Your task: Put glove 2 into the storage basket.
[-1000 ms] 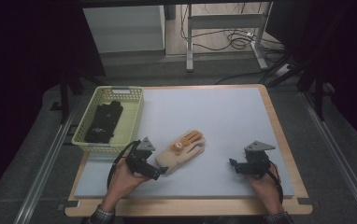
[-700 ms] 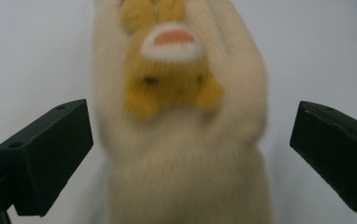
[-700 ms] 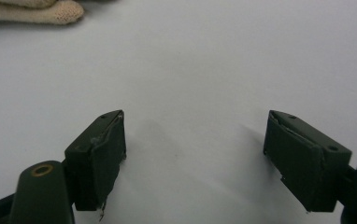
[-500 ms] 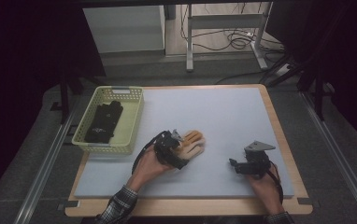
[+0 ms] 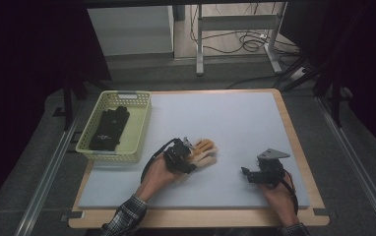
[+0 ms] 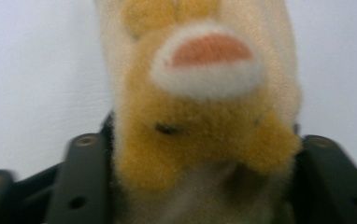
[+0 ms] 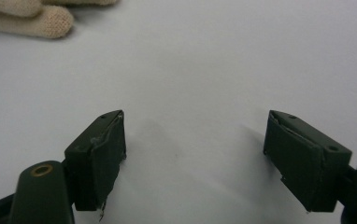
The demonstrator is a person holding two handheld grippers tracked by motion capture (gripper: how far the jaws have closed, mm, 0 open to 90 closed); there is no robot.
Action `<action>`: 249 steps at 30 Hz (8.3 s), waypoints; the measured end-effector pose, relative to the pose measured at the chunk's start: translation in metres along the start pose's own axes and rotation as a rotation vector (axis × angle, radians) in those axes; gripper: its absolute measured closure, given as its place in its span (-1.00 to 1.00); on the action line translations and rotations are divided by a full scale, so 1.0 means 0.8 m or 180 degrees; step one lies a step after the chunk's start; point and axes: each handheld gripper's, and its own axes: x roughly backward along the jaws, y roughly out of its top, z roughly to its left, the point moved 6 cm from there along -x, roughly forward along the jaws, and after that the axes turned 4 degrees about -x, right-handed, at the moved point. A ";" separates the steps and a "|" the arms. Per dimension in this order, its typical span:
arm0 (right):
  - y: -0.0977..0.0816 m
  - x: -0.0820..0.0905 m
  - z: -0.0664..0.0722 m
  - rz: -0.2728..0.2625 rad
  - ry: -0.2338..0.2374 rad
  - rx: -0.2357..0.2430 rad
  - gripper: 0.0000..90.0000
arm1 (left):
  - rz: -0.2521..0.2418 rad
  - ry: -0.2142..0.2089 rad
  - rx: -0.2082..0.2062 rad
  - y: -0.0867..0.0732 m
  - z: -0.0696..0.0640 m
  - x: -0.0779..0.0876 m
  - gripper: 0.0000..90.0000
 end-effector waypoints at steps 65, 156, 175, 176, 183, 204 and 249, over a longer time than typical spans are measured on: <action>0.000 0.000 0.000 -0.0007 0.0003 -0.0012 -0.54 | 0.0054 0.0971 0.1761 -0.098 0.277 0.116 0.14; 0.000 0.000 0.000 -0.0008 0.0000 -0.0007 -0.54 | -0.0553 0.0939 0.1552 -0.127 0.255 0.194 -0.68; 0.000 0.000 0.000 -0.0007 -0.0001 -0.0008 -0.54 | -0.0719 0.0839 0.1331 -0.114 0.222 0.205 -0.80; 0.000 0.000 0.000 -0.0007 -0.0001 -0.0007 -0.54 | -0.0729 0.0829 0.1323 -0.113 0.220 0.205 -0.81; 0.000 0.000 0.000 -0.0001 -0.0002 -0.0003 -0.54 | -0.0822 0.0746 0.1234 -0.107 0.206 0.205 -0.83; 0.000 0.000 0.000 0.0001 -0.0004 -0.0006 -0.54 | -0.0947 0.0555 0.1072 -0.092 0.169 0.191 -0.93; 0.000 0.000 0.000 -0.0005 -0.0014 0.0002 -0.56 | -0.1108 0.0181 0.0566 -0.044 0.079 0.130 -0.97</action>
